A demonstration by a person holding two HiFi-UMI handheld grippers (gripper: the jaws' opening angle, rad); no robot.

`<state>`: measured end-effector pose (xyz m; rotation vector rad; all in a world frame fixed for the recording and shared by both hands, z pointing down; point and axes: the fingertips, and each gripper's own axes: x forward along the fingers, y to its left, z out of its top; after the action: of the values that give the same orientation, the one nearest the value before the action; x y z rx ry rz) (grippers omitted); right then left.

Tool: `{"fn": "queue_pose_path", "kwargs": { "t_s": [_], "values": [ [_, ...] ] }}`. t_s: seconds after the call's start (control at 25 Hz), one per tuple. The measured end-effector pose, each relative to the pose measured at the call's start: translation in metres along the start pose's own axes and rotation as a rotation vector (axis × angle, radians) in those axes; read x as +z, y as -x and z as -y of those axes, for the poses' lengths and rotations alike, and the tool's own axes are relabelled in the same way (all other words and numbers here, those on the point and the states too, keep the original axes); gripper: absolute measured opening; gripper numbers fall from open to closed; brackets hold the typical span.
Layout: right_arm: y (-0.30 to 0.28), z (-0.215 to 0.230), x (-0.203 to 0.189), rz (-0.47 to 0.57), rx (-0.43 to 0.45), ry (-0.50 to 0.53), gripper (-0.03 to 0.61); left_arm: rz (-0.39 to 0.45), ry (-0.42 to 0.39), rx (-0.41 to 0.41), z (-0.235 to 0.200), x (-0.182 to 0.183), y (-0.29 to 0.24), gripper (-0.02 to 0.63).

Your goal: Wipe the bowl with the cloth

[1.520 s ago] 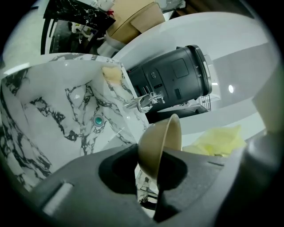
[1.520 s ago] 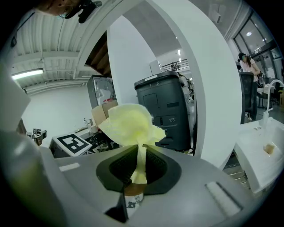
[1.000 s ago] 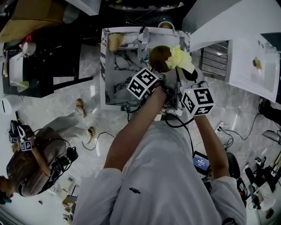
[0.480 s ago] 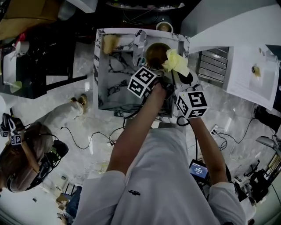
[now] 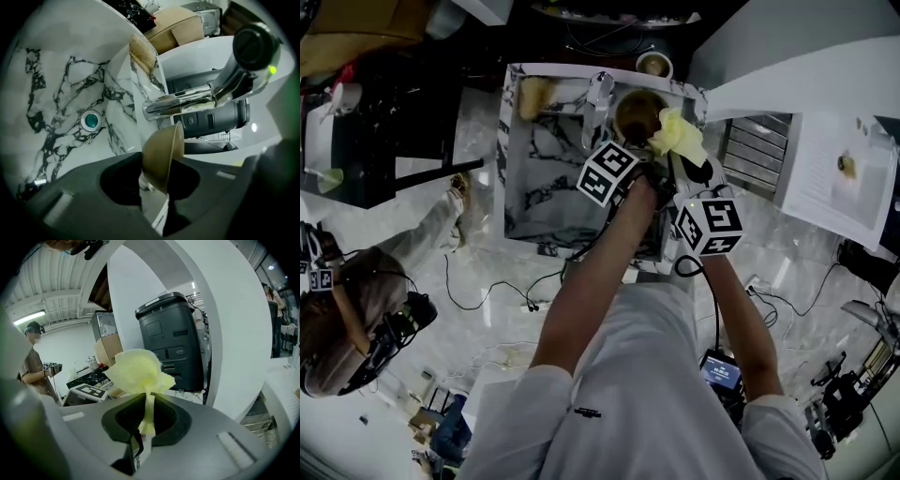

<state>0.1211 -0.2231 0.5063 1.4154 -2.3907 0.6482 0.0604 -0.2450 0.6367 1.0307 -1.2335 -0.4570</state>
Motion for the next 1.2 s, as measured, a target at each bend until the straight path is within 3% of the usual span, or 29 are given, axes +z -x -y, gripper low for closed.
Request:
{"fn": "queue_pose_path", "kwargs": {
  "t_s": [0.12, 0.32, 0.44, 0.52, 1.2],
  "values": [
    [0.002, 0.003, -0.004, -0.005, -0.008, -0.007, 0.034, -0.015, 0.008, -0.055, 0.005, -0.004, -0.006, 0.153],
    [0.003, 0.006, -0.005, -0.009, -0.014, -0.013, 0.034, -0.033, -0.006, -0.102, 0.011, -0.006, -0.013, 0.196],
    [0.005, 0.007, -0.006, -0.009, -0.016, -0.011, 0.034, -0.047, 0.004, -0.151, 0.016, -0.009, -0.013, 0.296],
    [0.005, 0.009, -0.006, -0.007, -0.021, -0.014, 0.034, -0.054, 0.006, -0.182, 0.02, -0.01, -0.011, 0.327],
    [0.004, 0.007, -0.009, -0.011, -0.029, -0.035, 0.034, -0.087, -0.017, -0.253, 0.028, -0.006, -0.013, 0.377]
  ]
}}
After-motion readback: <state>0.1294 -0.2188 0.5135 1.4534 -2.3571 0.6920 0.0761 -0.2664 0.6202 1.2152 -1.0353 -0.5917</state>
